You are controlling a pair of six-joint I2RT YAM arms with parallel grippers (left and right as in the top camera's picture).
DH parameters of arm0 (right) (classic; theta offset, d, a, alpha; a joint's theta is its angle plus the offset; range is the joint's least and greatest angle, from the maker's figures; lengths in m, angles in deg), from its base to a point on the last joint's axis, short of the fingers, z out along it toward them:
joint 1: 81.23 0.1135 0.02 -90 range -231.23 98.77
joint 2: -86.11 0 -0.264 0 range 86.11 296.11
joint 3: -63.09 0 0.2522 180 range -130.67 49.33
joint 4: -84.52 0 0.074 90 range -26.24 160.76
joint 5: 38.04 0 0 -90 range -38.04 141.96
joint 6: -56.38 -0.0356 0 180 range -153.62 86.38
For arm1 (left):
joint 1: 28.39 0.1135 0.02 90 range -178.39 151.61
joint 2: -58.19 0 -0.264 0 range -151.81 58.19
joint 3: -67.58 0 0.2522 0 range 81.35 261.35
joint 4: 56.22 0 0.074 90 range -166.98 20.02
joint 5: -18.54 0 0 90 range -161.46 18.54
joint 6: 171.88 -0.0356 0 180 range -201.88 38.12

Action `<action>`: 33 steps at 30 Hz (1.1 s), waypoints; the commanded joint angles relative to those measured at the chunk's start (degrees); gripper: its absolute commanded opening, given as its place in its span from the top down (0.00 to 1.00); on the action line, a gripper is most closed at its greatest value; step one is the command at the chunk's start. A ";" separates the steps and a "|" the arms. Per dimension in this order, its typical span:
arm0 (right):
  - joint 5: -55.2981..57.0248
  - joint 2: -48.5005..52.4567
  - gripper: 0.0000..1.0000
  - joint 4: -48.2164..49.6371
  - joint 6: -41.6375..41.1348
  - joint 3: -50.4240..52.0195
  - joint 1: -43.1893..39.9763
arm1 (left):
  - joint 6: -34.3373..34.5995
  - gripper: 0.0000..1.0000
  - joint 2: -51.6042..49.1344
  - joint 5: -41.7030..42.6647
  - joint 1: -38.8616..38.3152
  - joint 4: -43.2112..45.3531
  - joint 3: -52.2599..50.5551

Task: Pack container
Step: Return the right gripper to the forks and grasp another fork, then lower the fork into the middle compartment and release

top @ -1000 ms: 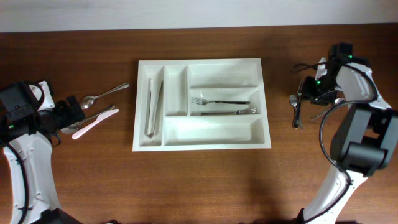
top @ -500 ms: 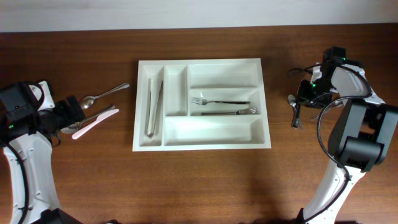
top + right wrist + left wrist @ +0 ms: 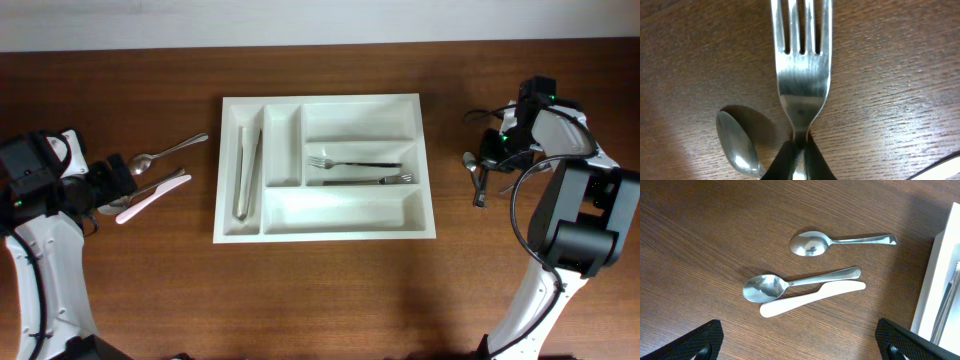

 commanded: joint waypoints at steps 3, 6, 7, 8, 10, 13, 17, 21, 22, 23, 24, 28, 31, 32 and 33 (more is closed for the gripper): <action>0.33 2.78 0.96 -0.28 -0.07 2.40 0.63 | 0.57 0.01 -0.31 1.03 0.20 -0.07 0.94; 0.31 2.51 0.96 -1.42 -0.09 1.49 0.63 | 0.57 0.01 -0.31 1.03 0.20 -0.09 0.94; 0.31 2.21 0.96 -2.01 -0.07 0.81 0.63 | 0.57 0.01 -0.31 1.03 0.20 -0.09 0.94; 0.26 1.70 0.96 -2.69 -0.07 0.02 0.63 | 0.57 0.01 -0.31 1.03 0.20 -0.11 0.94; 0.02 0.28 0.96 -4.20 -0.09 -2.01 0.72 | 0.57 0.01 -0.31 1.03 0.20 -0.11 0.94; -0.35 -2.64 0.96 -7.08 -0.07 -6.08 1.42 | 0.57 0.01 -0.31 1.01 0.20 -0.11 0.94; -0.35 -7.04 0.96 -11.52 0.61 -11.69 3.82 | 0.57 0.01 -0.31 1.03 0.20 -0.09 0.94; -0.37 -10.29 0.96 -16.35 1.01 -16.68 8.44 | 0.57 0.01 -0.31 1.01 0.20 -0.09 0.94; -0.50 -10.80 0.96 -17.46 2.45 -17.62 9.97 | 0.57 0.01 -0.31 1.03 0.20 -0.11 0.94; -1.03 -11.23 0.96 -18.29 4.98 -18.25 11.69 | 0.57 0.01 -0.31 1.01 0.20 -0.11 0.94; -1.79 -11.58 0.96 -18.86 8.41 -18.51 13.57 | 0.57 0.01 -0.31 1.01 0.20 -0.11 0.94; -2.54 -11.61 0.96 -20.70 26.14 -18.47 22.14 | 0.57 0.01 -0.31 1.01 0.20 -0.09 0.94; -2.51 -10.97 0.96 -20.70 42.88 -18.45 27.67 | 0.57 0.01 -0.31 1.01 0.20 -0.11 0.94; -2.56 -10.82 0.96 -20.46 47.80 -18.45 29.07 | 0.57 0.01 -0.31 1.03 0.20 -0.11 0.94; -2.56 -10.67 0.96 -20.31 51.32 -18.45 30.10 | 0.57 0.01 -0.31 1.01 0.20 -0.09 0.94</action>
